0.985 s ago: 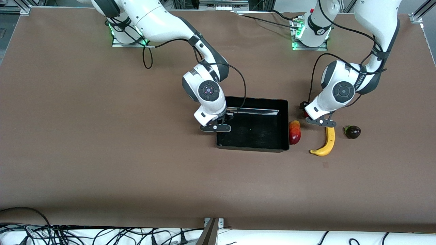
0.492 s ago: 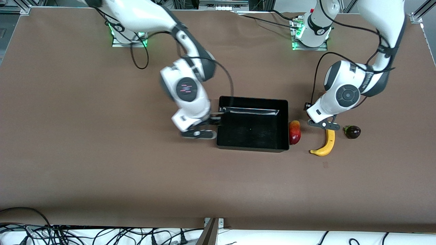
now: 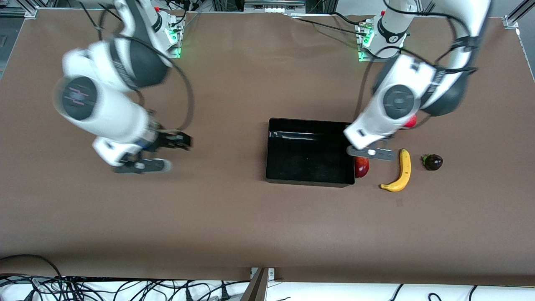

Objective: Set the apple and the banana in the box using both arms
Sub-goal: 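Drop the apple into the box while the right gripper returns to rest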

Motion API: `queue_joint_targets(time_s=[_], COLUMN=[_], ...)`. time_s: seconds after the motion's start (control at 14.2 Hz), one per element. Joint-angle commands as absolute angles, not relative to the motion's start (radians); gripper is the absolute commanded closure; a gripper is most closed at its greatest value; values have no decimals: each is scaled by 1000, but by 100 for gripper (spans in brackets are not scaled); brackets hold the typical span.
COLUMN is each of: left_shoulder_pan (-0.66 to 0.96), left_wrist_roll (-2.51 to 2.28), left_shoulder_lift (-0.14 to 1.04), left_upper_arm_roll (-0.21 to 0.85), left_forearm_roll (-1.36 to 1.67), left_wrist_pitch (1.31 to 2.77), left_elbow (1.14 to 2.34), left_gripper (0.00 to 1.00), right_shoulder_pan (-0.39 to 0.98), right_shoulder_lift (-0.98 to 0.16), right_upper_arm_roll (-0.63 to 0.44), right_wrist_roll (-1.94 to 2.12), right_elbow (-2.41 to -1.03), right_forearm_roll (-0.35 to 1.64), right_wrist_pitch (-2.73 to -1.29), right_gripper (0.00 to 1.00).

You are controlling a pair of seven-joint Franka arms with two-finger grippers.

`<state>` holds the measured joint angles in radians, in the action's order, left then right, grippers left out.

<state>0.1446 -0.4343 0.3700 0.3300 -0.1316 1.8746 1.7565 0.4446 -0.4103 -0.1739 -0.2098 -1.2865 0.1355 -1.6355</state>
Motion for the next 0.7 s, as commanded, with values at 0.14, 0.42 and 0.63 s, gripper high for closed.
queue_joint_targets(time_s=[0.14, 0.42, 0.63], left_shoulder_pan=[192, 209, 201], left_wrist_roll=[-532, -532, -531], left_shoulder_lift=[561, 617, 612], left_upper_arm_roll=[327, 325, 327], left_forearm_roll=[-130, -137, -137], left_wrist_pitch=[1937, 1967, 1961], left_elbow=[1721, 1721, 1720], left_gripper=[82, 71, 0], right_shoulder_pan=[408, 252, 151], right_shoulder_lift=[-116, -35, -25], right_upper_arm_roll=[-224, -114, -49], right_wrist_roll=[-118, -57, 15], right_elbow=[-1621, -1680, -1680], right_forearm_roll=[135, 88, 74], right_wrist_pitch=[-1666, -1666, -1664], right_gripper=[0, 0, 0])
